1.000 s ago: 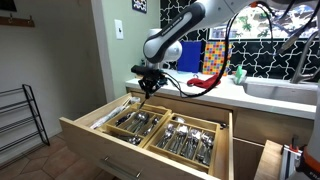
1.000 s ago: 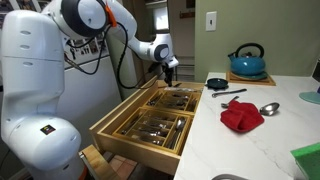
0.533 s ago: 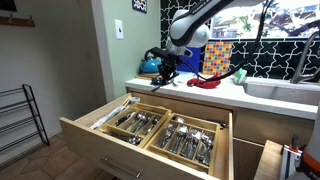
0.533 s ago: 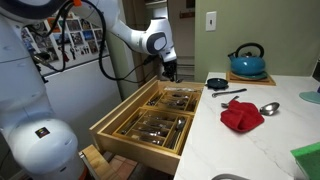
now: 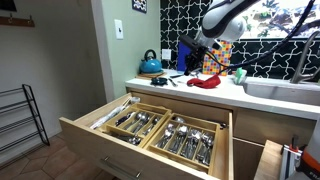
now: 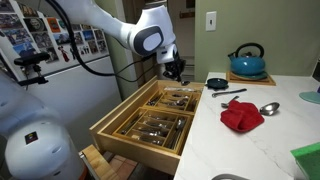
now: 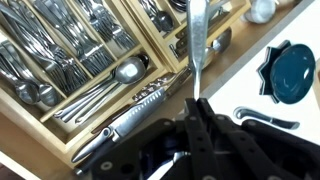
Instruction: Remove a tablespoon from the drawer and put it on the table
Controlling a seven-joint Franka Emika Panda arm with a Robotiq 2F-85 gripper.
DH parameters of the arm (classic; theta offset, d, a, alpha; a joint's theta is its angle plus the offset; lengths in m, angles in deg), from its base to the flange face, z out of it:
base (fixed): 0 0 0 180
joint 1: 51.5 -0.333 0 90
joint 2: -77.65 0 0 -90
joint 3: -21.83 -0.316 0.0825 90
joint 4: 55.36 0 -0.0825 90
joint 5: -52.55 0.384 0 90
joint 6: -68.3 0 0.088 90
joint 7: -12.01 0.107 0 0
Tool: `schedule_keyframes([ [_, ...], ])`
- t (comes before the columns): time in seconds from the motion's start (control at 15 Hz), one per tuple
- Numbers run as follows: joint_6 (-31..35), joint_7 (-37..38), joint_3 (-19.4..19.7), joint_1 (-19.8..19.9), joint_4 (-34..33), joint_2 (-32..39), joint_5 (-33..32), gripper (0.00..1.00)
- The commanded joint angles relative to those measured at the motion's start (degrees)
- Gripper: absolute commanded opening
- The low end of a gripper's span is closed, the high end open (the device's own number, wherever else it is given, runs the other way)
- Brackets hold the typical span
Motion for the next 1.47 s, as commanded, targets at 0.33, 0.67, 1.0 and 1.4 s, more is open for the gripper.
schedule_keyframes([
  [0.33, 5.6, -0.9, -1.8, 3.2, 5.5, -5.4, 3.4, 0.07],
  [0.67, -0.6, 1.3, -1.3, 5.4, 2.0, -2.3, 2.7, 0.02],
  [1.0, -1.1, 6.4, 0.0, 9.9, -1.5, 1.9, 2.6, 0.02],
  [1.4, 0.5, 14.8, 1.9, 12.3, -5.0, 6.8, 2.9, 0.02],
])
